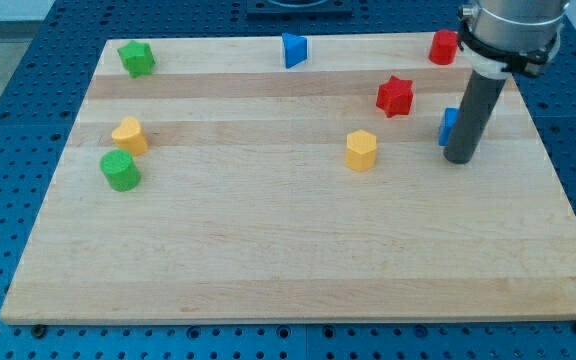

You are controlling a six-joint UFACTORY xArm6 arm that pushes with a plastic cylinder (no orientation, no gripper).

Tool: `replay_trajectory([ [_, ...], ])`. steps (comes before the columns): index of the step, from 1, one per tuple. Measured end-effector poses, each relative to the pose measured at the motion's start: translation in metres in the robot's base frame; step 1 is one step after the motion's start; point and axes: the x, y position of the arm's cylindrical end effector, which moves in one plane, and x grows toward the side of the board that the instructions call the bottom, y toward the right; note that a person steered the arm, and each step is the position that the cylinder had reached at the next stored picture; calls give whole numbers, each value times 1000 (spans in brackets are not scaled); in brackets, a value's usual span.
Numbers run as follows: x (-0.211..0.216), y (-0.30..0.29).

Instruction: Move the yellow hexagon towards center left

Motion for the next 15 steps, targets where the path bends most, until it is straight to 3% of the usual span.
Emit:
replay_trajectory([
  [1,22,0],
  [3,22,-8],
  [5,22,-87],
  [6,13,-105],
  [10,-55,-72],
  [11,-62,-124],
  [12,2,-205],
  [13,35,-241],
  [15,-40,-178],
])
